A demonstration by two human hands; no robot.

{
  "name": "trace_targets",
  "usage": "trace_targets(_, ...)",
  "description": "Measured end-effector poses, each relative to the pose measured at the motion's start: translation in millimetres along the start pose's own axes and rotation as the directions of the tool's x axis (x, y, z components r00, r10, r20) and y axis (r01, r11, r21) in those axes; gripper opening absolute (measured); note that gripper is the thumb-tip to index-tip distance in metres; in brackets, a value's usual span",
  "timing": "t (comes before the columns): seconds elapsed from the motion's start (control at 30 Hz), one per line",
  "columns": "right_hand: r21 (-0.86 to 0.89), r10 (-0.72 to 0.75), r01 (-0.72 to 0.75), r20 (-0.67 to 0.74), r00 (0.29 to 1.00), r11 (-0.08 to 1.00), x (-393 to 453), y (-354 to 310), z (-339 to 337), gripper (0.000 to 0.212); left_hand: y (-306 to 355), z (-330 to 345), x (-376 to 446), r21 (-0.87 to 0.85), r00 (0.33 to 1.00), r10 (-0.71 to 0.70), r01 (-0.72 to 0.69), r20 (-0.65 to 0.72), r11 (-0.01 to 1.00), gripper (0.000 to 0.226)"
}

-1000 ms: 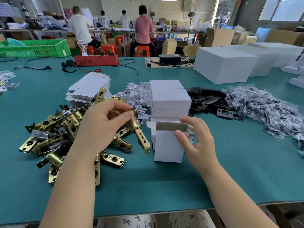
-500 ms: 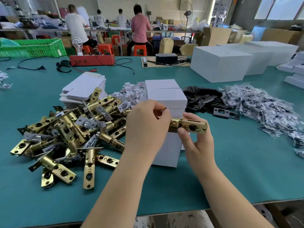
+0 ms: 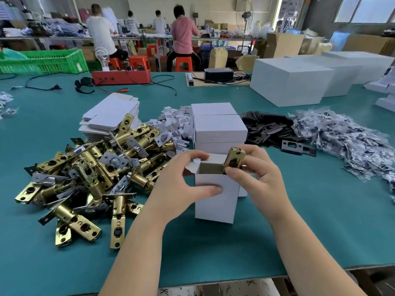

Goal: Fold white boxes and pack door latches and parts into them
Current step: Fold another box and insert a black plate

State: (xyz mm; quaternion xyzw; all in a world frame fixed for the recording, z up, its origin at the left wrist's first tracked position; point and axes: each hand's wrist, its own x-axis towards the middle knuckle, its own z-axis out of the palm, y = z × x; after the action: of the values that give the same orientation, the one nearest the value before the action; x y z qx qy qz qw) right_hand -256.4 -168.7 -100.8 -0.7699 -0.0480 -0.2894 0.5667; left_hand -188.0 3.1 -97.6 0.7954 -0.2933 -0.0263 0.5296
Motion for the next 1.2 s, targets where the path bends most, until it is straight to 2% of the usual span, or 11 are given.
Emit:
trace_targets(0.13,-0.061,-0.016,0.018,0.037,0.999,0.998,-4,0,-2,0.025,-2,0,-1,0.014,1.0,0.022,-0.022,-0.007,1.0,0.061)
trace_targets(0.27,0.001,-0.008,0.008,0.041,0.999,1.0,-9,3,-4,0.039,-2,0,-3,0.0,1.0,0.025,-0.025,0.004,1.0,0.058)
trace_targets(0.4,-0.074,-0.082,0.087,0.064,0.995,0.993,-11,4,-4,0.037,5,-8,1,-0.089,0.992,0.003,0.009,0.128,0.996,0.043)
trace_targets(0.5,-0.067,-0.077,0.081,0.052,0.996,0.994,-13,6,-2,0.034,13,-19,21,-0.243,0.984,-0.168,0.148,-0.06,0.959,0.038)
trace_targets(0.57,-0.062,-0.08,0.082,0.041,0.996,0.995,-14,6,-1,0.033,12,-29,43,-0.031,0.954,-0.158,0.155,-0.254,0.987,0.021)
trace_targets(0.63,-0.062,-0.083,0.085,0.035,0.996,0.994,-14,5,-2,0.033,5,-35,66,0.331,0.957,-0.123,0.21,-0.264,0.92,0.023)
trace_targets(0.73,-0.053,-0.076,0.078,0.029,0.997,0.996,-14,5,-2,0.033,-9,-38,95,0.688,0.951,-0.17,0.305,-0.259,0.658,0.025)
trace_targets(0.8,-0.034,-0.038,0.039,0.033,0.999,0.999,-14,4,-3,0.037,-13,-36,105,0.852,0.957,-0.182,0.284,-0.225,0.44,0.026)
trace_targets(0.87,0.0,0.008,-0.008,0.031,0.999,1.0,-16,3,-3,0.045,-19,-34,111,0.92,0.959,-0.203,0.253,-0.197,0.3,0.034)
trace_targets(0.97,0.027,0.046,-0.047,0.022,0.999,0.999,-15,2,-5,0.041,-27,-34,117,0.947,0.963,-0.186,0.235,-0.196,0.217,0.037)
trace_targets(1.2,0.113,0.102,-0.104,0.021,0.995,0.988,-15,6,-8,0.04,-36,-41,119,0.892,0.955,-0.148,0.293,-0.256,0.345,0.02)
